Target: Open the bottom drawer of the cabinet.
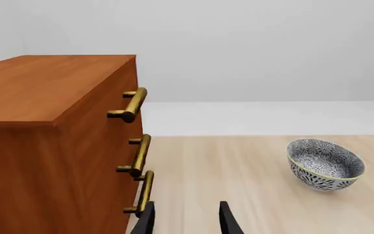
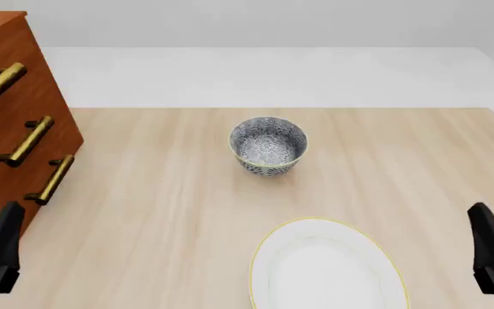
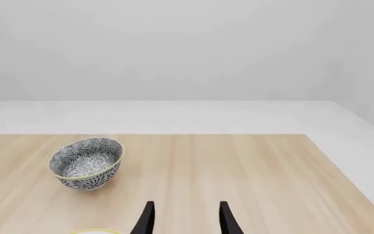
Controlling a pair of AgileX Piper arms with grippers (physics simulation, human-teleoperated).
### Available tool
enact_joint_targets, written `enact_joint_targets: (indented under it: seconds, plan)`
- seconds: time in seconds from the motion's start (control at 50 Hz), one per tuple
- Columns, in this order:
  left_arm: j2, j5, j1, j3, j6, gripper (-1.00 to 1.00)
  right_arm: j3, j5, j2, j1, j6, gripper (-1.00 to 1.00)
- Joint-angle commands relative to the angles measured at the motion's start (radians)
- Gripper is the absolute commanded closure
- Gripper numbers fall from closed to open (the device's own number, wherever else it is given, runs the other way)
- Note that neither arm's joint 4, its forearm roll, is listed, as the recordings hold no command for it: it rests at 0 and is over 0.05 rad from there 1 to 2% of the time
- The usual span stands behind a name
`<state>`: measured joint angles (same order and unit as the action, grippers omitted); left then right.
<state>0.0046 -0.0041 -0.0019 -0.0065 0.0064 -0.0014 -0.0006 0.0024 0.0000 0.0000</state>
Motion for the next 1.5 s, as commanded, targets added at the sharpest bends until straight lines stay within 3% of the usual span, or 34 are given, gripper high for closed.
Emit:
enact_joint_targets:
  seconds: [0.02,0.08,0.16,0.26,0.44,0.52,0.54,0.64,0.8,0.84,0.88,0.94,0.98,1.02,1.12,1.16,1.24,1.28,1.32,1.5]
  plan:
    - [0.048,-0.037,-0.022,-0.036,0.034,-1.00,-0.003,-0.001,0.005,0.000,0.000,-1.00]
    - [0.134,-0.066,-0.049,-0.092,0.100,-1.00,-0.003,-0.001,0.005,0.000,0.000,-1.00]
    - [0.181,-0.074,-0.077,-0.145,0.121,-1.00,-0.003,-0.001,0.005,0.000,0.000,-1.00]
    - [0.274,-0.100,-0.115,-0.222,0.199,-1.00,-0.003,-0.001,0.005,0.000,0.000,-1.00]
    - [0.367,-0.046,-0.141,-0.361,0.271,-1.00,-0.003,-0.001,0.005,0.000,0.000,-1.00]
    - [0.402,-0.034,-0.163,-0.391,0.348,-1.00,-0.003,-0.001,0.005,0.000,0.000,-1.00]
    - [0.442,-0.046,-0.171,-0.387,0.431,-1.00,-0.003,-0.001,0.005,0.000,0.000,-1.00]
    - [0.459,-0.009,-0.213,-0.425,0.479,-1.00,-0.003,-0.001,0.005,0.000,0.000,-1.00]
    - [0.479,-0.032,-0.226,-0.356,0.665,-1.00,-0.003,-0.001,0.005,0.000,0.000,-1.00]
    - [0.486,-0.036,-0.215,-0.342,0.675,-1.00,-0.003,-0.001,0.005,0.000,0.000,-1.00]
    - [0.477,-0.073,-0.231,-0.292,0.748,-1.00,-0.003,-0.001,0.005,0.000,0.000,-1.00]
    - [0.486,-0.073,-0.222,-0.279,0.752,-1.00,-0.003,-0.001,0.005,0.000,0.000,-1.00]
    - [0.477,-0.122,-0.244,-0.225,0.831,-1.00,-0.003,-0.001,0.005,0.000,0.000,-1.00]
    - [0.491,-0.108,-0.233,-0.236,0.809,-1.00,-0.003,-0.001,0.005,0.000,0.000,-1.00]
    - [0.503,-0.172,-0.234,-0.164,0.918,-1.00,-0.003,-0.001,0.005,0.000,0.000,-1.00]
    - [0.507,-0.170,-0.230,-0.164,0.905,-1.00,-0.003,-0.001,0.005,0.000,0.000,-1.00]
    - [0.527,-0.212,-0.229,-0.126,0.964,-1.00,-0.003,-0.001,0.005,0.000,0.000,-1.00]
    - [0.540,-0.200,-0.217,-0.134,0.944,-1.00,-0.003,-0.001,0.005,0.000,0.000,-1.00]
    - [0.554,-0.235,-0.217,-0.106,0.989,-1.00,-0.003,-0.001,0.005,0.000,0.000,-1.00]
    - [0.582,-0.270,-0.208,-0.073,1.025,-1.00,-0.003,-0.001,0.005,0.000,0.000,-1.00]
